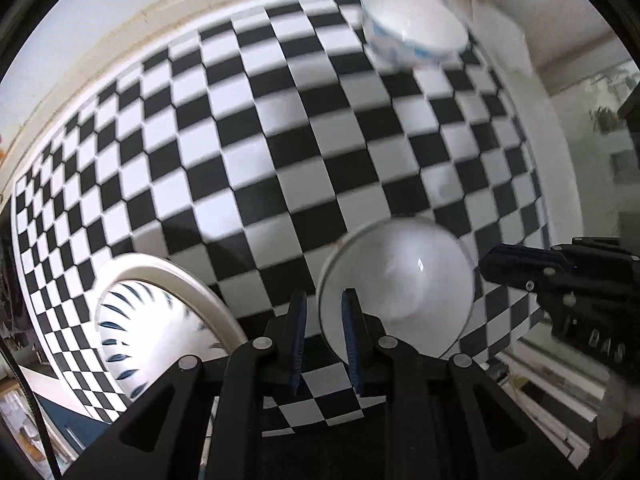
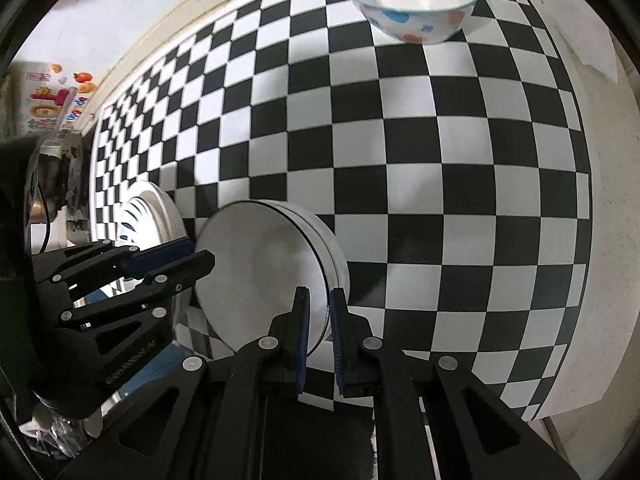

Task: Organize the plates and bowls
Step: 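Carry the nested bowls with both grippers to the blue-dotted bowl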

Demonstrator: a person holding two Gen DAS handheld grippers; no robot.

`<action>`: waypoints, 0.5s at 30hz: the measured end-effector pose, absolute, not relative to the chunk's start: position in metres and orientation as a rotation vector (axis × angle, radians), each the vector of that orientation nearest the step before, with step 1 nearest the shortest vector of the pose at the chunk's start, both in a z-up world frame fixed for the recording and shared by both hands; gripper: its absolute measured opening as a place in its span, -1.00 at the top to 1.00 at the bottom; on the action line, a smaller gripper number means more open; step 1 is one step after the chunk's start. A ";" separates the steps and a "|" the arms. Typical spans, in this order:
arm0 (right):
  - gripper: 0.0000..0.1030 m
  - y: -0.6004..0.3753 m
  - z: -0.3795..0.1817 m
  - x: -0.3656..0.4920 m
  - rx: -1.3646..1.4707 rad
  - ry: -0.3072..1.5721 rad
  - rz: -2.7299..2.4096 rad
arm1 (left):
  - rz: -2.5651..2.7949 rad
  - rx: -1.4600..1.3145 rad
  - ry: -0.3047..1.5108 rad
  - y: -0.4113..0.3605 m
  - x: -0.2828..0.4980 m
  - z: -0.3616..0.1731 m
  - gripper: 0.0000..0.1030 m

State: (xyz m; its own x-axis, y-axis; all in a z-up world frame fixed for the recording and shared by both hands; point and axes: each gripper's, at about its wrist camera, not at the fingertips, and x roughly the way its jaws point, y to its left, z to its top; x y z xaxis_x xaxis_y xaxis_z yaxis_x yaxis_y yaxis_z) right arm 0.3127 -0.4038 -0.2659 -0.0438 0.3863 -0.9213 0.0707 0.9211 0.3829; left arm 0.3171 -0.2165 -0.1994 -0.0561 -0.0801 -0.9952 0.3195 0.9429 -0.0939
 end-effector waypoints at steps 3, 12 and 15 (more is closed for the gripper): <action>0.77 -0.419 -0.243 0.321 0.394 1.549 0.255 | -0.311 0.093 1.548 -0.206 0.340 -0.174 0.56; -0.02 -0.503 -0.223 0.401 0.563 1.393 0.128 | -0.303 -0.114 1.536 -0.234 0.460 -0.183 0.52; -0.02 -0.532 -0.240 0.434 0.642 1.363 0.067 | -0.331 -0.131 1.579 -0.256 0.490 -0.202 0.52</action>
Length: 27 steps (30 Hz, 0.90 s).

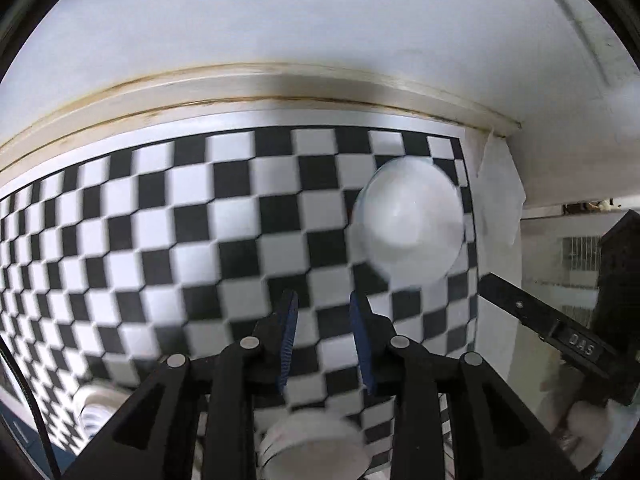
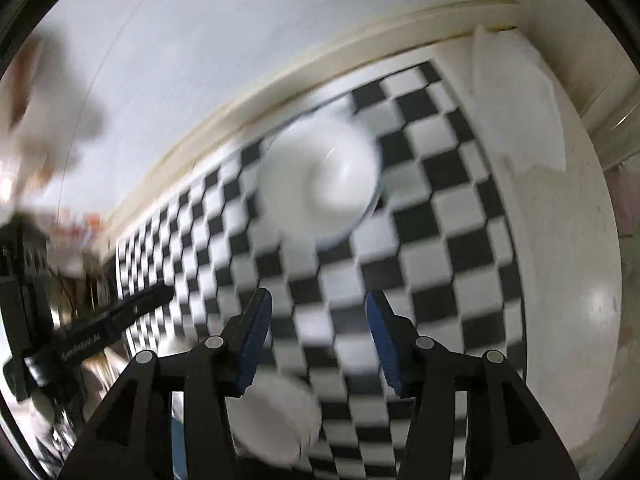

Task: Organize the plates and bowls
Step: 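Carry the nested bowls with both grippers to the blue-dotted bowl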

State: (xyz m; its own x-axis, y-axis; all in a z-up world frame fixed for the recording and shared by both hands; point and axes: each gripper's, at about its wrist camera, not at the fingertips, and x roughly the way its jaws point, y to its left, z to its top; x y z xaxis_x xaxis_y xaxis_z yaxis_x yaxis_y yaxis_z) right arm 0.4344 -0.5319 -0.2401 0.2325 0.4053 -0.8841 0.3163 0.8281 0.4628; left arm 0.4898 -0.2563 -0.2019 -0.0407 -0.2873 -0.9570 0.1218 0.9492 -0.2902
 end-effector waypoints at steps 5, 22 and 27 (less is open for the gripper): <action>-0.02 -0.555 -0.272 0.479 0.711 1.371 0.028 | -0.342 -0.092 1.631 -0.289 0.524 -0.229 0.52; -0.02 -0.552 -0.321 0.525 0.619 1.480 0.033 | -0.345 -0.010 1.720 -0.313 0.541 -0.278 0.52; -0.01 -0.550 -0.324 0.529 0.616 1.490 0.041 | -0.342 -0.002 1.720 -0.314 0.539 -0.279 0.52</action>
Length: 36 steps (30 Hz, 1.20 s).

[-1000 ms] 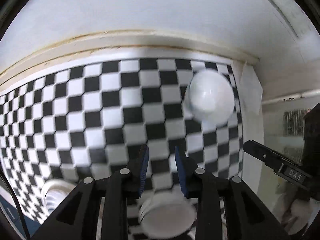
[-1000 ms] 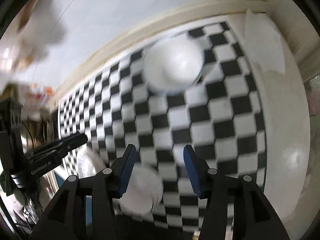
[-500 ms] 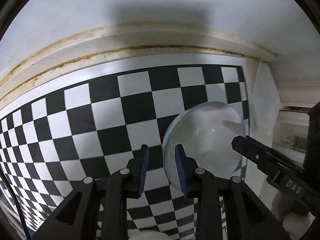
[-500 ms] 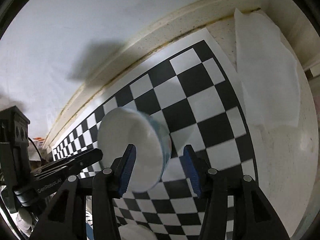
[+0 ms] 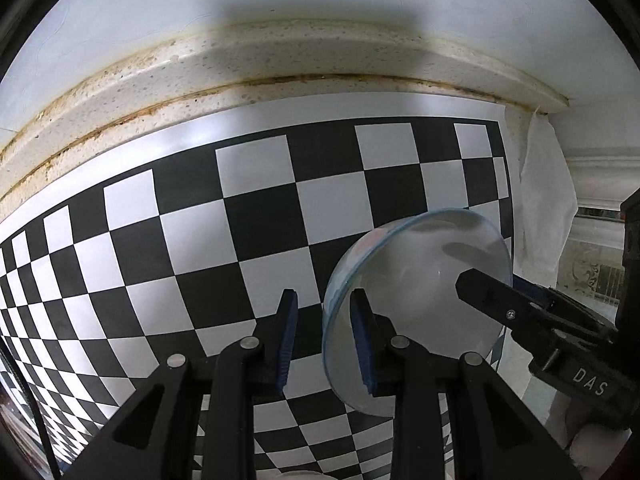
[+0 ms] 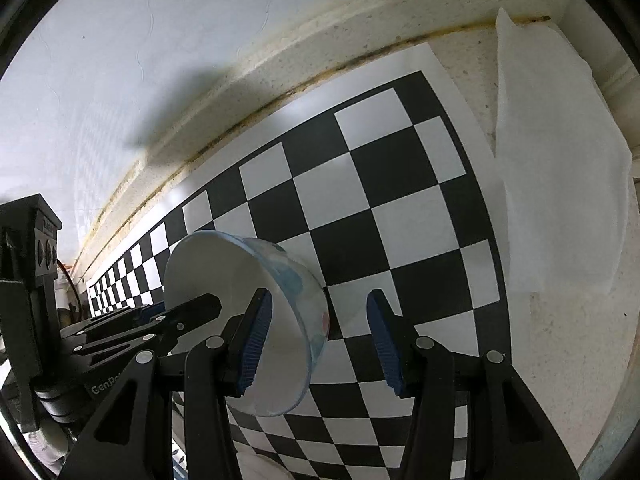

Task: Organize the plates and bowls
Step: 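Carry the nested bowls with both grippers to the blue-dotted bowl, then nest the held bowls into the blue-dotted bowl and lift all three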

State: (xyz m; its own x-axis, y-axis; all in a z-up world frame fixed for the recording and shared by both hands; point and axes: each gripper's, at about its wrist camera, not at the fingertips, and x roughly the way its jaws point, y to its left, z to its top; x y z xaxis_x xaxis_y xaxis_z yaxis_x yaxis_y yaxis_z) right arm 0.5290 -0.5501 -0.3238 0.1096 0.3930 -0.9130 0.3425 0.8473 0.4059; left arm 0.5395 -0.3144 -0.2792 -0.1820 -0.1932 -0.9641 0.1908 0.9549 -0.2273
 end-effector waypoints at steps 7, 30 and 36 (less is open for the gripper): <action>0.42 -0.544 -0.330 0.530 0.608 1.515 0.053 | -0.352 0.018 1.724 -0.334 0.536 -0.290 0.65; 0.78 -0.512 -0.251 0.489 0.500 1.424 0.053 | -0.353 0.042 1.561 -0.312 0.475 -0.210 0.70; 0.78 -0.493 -0.220 0.456 0.474 1.400 0.076 | -0.368 0.047 1.552 -0.280 0.446 -0.183 0.70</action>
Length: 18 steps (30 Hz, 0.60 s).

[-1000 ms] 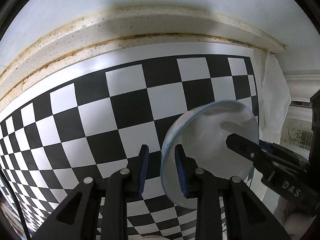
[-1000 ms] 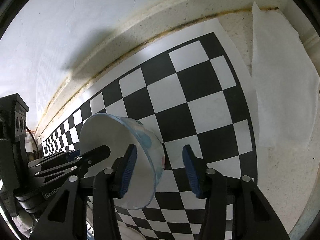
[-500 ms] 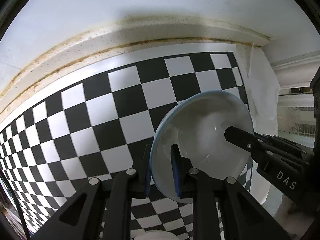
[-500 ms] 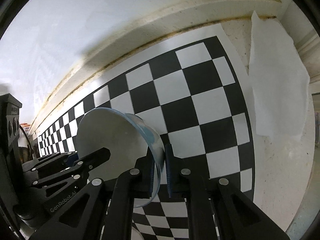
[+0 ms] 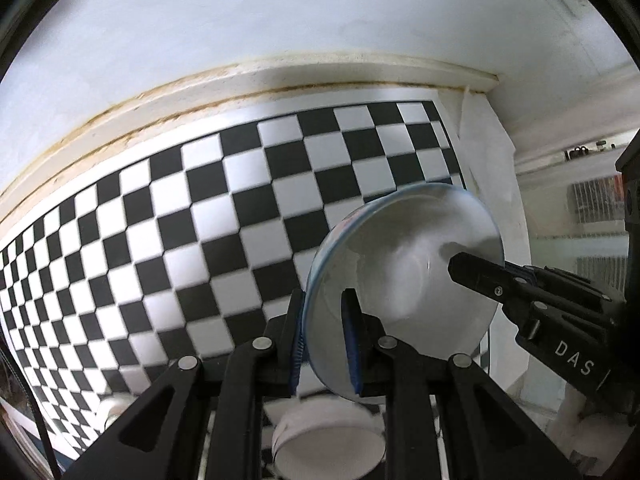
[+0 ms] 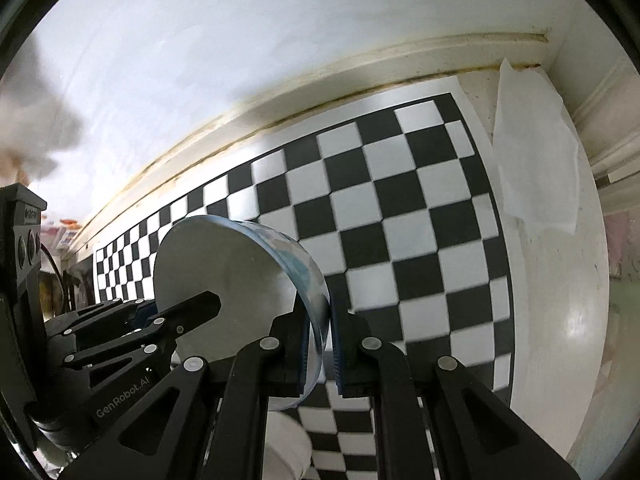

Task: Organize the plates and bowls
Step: 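Nest the held bowls into the blue-dotted bowl and lift all three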

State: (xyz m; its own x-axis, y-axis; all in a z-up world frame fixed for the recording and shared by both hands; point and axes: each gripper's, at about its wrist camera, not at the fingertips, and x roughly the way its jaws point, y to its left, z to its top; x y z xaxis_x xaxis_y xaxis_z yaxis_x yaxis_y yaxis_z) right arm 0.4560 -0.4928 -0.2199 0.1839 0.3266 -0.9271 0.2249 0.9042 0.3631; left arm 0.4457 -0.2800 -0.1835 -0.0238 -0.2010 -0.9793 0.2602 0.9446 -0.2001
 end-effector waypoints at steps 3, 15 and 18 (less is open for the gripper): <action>0.78 -0.478 -0.205 0.432 0.463 1.397 0.094 | -0.371 0.072 1.543 -0.268 0.424 -0.173 0.70; 0.78 -0.408 -0.202 0.324 0.487 1.467 0.140 | -0.394 0.098 1.600 -0.223 0.337 -0.175 0.70; 0.78 -0.400 -0.216 0.306 0.497 1.496 0.138 | -0.390 0.111 1.625 -0.220 0.323 -0.187 0.70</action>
